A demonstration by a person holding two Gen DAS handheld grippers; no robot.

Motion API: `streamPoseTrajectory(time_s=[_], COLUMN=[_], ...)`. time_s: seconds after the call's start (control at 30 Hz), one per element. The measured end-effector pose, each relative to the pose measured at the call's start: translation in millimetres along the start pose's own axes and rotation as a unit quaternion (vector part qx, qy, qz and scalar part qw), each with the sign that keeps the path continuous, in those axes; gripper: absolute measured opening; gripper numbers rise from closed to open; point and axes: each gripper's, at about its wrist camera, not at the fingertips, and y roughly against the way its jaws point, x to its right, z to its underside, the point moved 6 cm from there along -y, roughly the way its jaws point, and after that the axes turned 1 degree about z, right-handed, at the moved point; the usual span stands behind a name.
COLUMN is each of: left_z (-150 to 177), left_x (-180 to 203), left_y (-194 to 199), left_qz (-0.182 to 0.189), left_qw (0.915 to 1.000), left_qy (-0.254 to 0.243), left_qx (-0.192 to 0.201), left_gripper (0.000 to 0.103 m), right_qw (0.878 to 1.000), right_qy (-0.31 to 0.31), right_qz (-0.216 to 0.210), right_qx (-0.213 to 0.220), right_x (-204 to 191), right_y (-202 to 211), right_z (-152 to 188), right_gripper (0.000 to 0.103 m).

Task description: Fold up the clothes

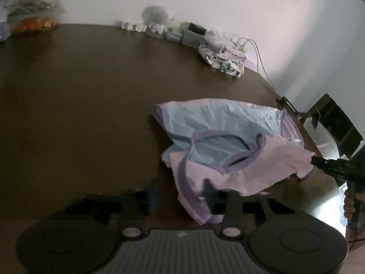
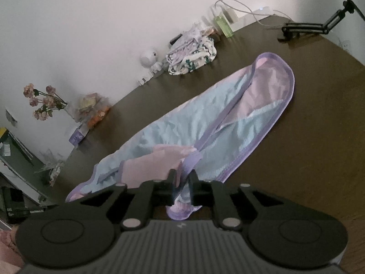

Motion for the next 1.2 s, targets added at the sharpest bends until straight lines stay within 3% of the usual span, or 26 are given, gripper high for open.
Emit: streamPoseTrajectory(time_s=[0.03, 0.17, 0.27, 0.3, 0.33, 0.4, 0.73, 0.83, 0.97, 1.07, 1.2], left_z=[1.1, 1.0, -0.6, -1.3, -2.1, -8.9, -61.9, -77.8, -132.5, -173.7, -266.5], left_x=[0.2, 0.9, 1.4, 2.0, 2.6, 2.5, 1.0, 0.6, -5.7, -10.4, 15.3], left_y=[-1.7, 0.5, 6.0, 9.5, 13.0, 22.6, 66.8, 80.2, 40.0, 9.5, 25.5], left_qz=[0.005, 0.015, 0.024, 0.027, 0.030, 0.024, 0.020, 0.019, 0.009, 0.001, 0.002], left_qw=[1.0000, 0.9999, 0.9995, 0.9993, 0.9991, 0.9985, 0.9928, 0.9902, 0.9932, 0.9950, 0.9864], left_qy=[0.001, 0.003, 0.005, 0.005, 0.004, 0.006, 0.008, 0.009, 0.020, 0.029, 0.008], left_qx=[-0.004, 0.006, 0.018, 0.024, 0.030, 0.050, 0.118, 0.138, 0.114, 0.095, 0.164], left_gripper=[0.006, 0.004, 0.004, 0.003, 0.003, 0.003, 0.003, 0.003, 0.003, 0.003, 0.002], right_qw=[1.000, 1.000, 0.998, 0.998, 0.997, 0.996, 0.991, 0.994, 0.998, 0.998, 0.992], right_qy=[-0.001, -0.009, -0.017, -0.019, -0.024, -0.033, 0.003, 0.022, 0.018, 0.022, 0.075], right_qz=[-0.002, -0.022, -0.047, -0.058, -0.069, -0.084, -0.122, -0.094, -0.051, -0.046, -0.046], right_qx=[-0.003, -0.013, -0.026, -0.028, -0.027, -0.018, 0.064, 0.050, 0.010, 0.027, 0.094], right_x=[0.0, -0.6, -3.0, -4.2, -5.0, -6.2, -34.3, -35.4, -23.7, -31.1, -79.4], right_y=[-1.7, -6.8, -10.4, -10.6, -9.8, -6.0, 51.5, 43.3, 2.2, -20.3, -14.8], right_z=[1.4, 4.8, 9.5, 10.7, 11.0, 8.8, -51.0, -70.6, -100.3, -148.9, -235.5], right_gripper=[0.014, 0.026, 0.026, 0.022, 0.010, 0.004, 0.002, 0.002, 0.002, 0.002, 0.002])
